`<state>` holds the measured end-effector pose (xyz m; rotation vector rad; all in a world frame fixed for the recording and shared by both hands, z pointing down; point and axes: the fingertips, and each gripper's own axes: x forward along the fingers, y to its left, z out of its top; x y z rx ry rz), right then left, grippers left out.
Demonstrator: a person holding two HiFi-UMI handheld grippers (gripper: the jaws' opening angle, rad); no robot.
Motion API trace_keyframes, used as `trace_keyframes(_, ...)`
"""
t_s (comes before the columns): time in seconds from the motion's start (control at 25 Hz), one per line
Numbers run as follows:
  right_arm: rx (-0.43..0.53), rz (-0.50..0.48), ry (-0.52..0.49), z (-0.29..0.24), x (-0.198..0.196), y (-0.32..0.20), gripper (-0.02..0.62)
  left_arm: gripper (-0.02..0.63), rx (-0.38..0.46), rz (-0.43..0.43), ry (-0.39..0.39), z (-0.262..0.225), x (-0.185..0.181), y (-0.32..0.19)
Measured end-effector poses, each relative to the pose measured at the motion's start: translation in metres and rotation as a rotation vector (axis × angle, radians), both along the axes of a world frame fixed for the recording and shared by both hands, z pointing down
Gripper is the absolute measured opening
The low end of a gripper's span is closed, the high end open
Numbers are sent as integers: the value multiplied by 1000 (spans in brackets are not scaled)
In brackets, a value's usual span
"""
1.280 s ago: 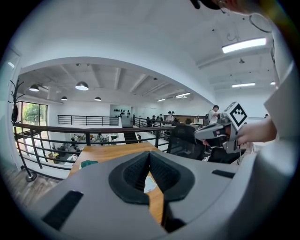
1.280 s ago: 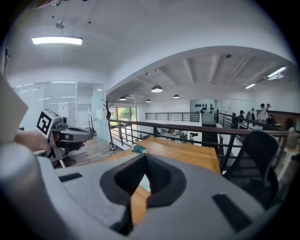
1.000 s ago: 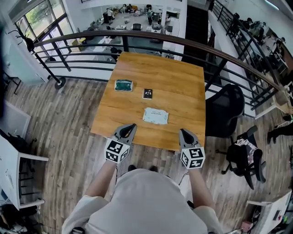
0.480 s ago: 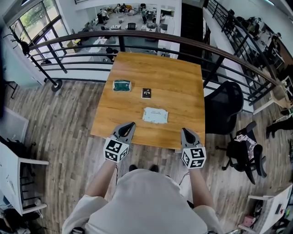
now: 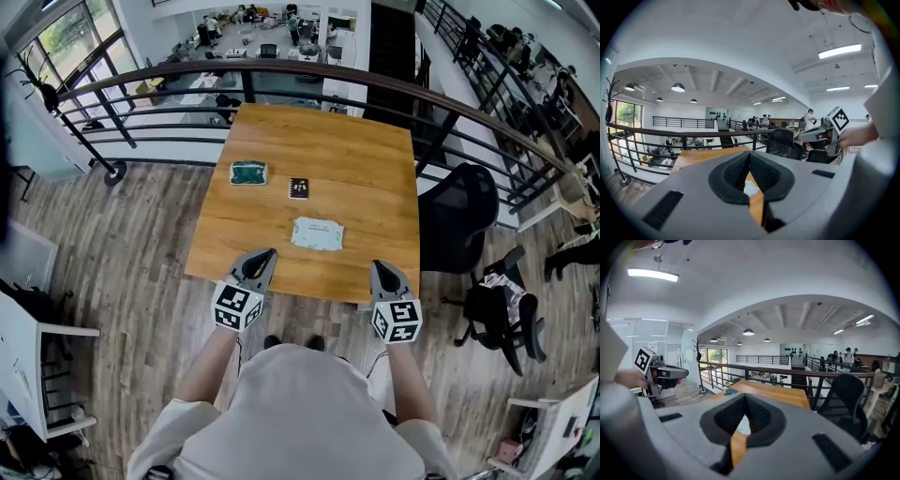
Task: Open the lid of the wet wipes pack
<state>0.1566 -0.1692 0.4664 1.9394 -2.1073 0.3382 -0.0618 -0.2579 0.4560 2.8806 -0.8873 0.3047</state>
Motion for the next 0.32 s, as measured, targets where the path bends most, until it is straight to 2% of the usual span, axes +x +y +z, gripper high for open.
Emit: trace_keyframes(0.32, 6, 0, 3, -3, 7, 2, 2, -6, 7, -9, 1, -3, 3, 0)
